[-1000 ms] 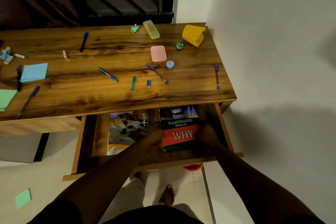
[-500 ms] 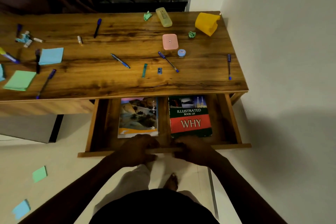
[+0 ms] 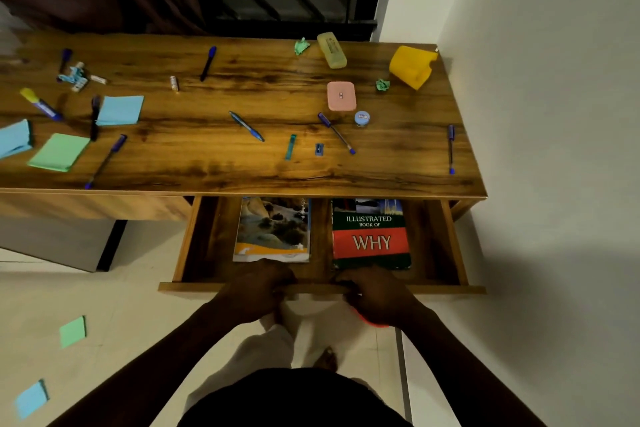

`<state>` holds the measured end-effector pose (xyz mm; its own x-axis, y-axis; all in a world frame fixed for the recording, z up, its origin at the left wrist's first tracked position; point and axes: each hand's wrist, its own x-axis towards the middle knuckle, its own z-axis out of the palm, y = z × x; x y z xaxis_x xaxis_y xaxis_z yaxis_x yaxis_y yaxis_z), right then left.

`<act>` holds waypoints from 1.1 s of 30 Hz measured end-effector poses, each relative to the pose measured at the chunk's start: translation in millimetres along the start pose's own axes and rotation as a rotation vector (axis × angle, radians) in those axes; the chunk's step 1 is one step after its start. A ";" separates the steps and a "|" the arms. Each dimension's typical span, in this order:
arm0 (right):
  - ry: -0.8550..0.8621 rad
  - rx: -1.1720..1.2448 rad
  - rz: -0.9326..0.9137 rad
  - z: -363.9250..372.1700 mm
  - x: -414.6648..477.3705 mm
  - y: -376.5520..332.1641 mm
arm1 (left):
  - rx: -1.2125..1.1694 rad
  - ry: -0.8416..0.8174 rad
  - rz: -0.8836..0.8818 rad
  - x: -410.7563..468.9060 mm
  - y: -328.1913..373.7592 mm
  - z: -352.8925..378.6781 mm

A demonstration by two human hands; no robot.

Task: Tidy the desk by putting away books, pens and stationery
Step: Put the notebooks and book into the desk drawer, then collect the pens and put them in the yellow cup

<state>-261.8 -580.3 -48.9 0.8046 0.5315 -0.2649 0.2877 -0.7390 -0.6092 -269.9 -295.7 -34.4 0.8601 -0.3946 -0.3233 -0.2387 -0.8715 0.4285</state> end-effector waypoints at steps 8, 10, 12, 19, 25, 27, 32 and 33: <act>0.066 -0.036 0.001 -19.6 38.2 9.9 | 0.031 0.104 0.002 35.8 -4.9 -21.0; 0.102 -0.068 0.001 -24.3 48.9 14.6 | 0.030 0.174 0.003 44.7 -9.4 -22.9; 0.143 -0.115 0.004 -29.1 58.5 19.2 | 0.068 0.209 0.002 54.2 -10.6 -27.5; 0.345 -0.417 -0.060 -56.0 92.6 23.0 | 0.284 0.349 0.017 92.9 -23.5 -54.5; 0.409 -0.464 -0.073 -67.2 120.0 28.9 | 0.352 0.332 0.018 123.7 -36.7 -70.5; 0.460 -0.462 -0.094 -67.2 125.3 33.2 | 0.368 0.333 0.026 131.2 -35.6 -76.3; 0.475 -0.444 -0.081 -67.1 137.6 26.0 | 0.382 0.351 -0.014 137.3 -30.6 -82.9; 0.472 -0.440 -0.071 -66.5 138.7 25.6 | 0.378 0.357 -0.019 138.0 -30.9 -81.5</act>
<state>-108.4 -553.0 -51.6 0.8888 0.4203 0.1826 0.4538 -0.8627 -0.2231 -107.0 -299.5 -23.4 0.9504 -0.3108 0.0081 -0.3106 -0.9480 0.0692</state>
